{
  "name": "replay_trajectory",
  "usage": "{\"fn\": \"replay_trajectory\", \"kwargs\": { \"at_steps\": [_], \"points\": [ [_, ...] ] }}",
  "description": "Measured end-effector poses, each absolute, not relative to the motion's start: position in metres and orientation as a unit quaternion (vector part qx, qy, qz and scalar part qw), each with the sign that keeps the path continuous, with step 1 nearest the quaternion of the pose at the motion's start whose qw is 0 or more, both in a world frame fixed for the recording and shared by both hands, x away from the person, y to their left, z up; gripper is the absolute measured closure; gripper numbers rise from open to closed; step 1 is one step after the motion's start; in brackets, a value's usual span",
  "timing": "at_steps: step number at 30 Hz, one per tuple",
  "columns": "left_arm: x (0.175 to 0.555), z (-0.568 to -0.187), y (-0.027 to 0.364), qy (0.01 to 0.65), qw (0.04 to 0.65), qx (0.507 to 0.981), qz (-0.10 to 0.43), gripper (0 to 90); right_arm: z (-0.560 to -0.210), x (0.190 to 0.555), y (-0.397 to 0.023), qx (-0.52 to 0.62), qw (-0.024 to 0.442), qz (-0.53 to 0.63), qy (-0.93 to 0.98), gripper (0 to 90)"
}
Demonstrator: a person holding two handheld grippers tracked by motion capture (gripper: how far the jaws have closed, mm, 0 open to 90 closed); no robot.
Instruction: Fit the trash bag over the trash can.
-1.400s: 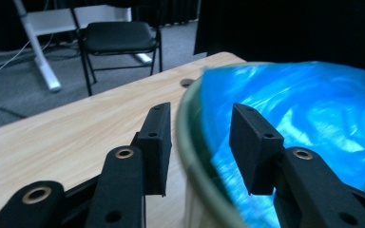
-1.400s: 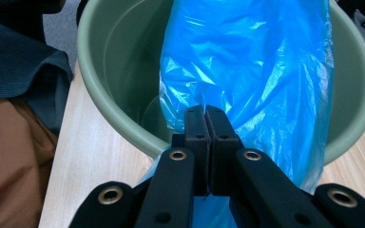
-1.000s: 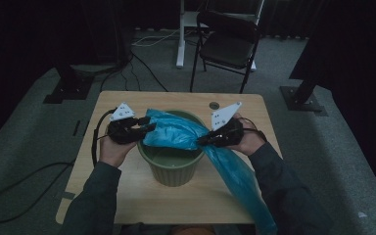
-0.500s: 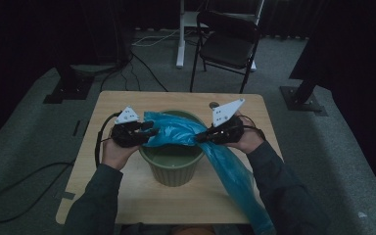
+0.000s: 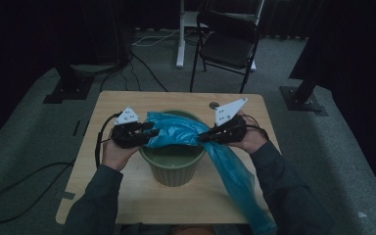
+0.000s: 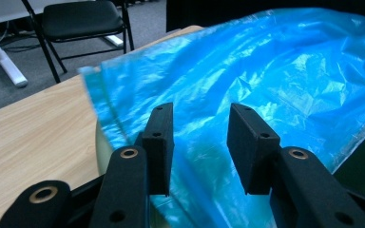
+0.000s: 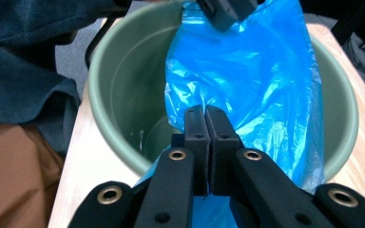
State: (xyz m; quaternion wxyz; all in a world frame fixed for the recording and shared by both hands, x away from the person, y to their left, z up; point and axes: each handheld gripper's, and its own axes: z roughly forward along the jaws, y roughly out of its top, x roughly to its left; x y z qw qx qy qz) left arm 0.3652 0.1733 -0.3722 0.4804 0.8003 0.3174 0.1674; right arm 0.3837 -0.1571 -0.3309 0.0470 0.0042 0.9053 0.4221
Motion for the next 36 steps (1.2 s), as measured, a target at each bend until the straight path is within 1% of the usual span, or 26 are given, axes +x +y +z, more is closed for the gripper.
{"fn": "replay_trajectory", "kwargs": {
  "at_steps": [6, 11, 22, 34, 35, 36],
  "points": [
    [0.366, -0.369, 0.178, 0.323, 0.485, 0.794, 0.173, 60.6, -0.334, 0.382, -0.163, 0.005, 0.042, 0.398, 0.916, 89.0],
    [0.365, -0.368, 0.177, 0.321, 0.485, 0.795, 0.173, 60.5, -0.335, 0.382, -0.160, 0.001, 0.039, 0.395, 0.918, 89.0],
    [0.362, -0.368, 0.174, 0.314, 0.487, 0.797, 0.173, 58.6, -0.335, 0.391, -0.127, -0.008, 0.039, 0.393, 0.919, 88.9],
    [0.361, -0.369, 0.173, 0.311, 0.489, 0.797, 0.171, 58.2, -0.348, 0.408, -0.087, -0.003, 0.031, 0.378, 0.925, 88.8],
    [0.360, -0.369, 0.173, 0.310, 0.489, 0.797, 0.170, 58.1, -0.349, 0.409, -0.084, -0.003, 0.030, 0.376, 0.926, 88.4],
    [0.360, -0.369, 0.172, 0.310, 0.489, 0.797, 0.170, 58.1, -0.349, 0.410, -0.082, 0.000, 0.030, 0.374, 0.927, 86.0]
  ]
}}
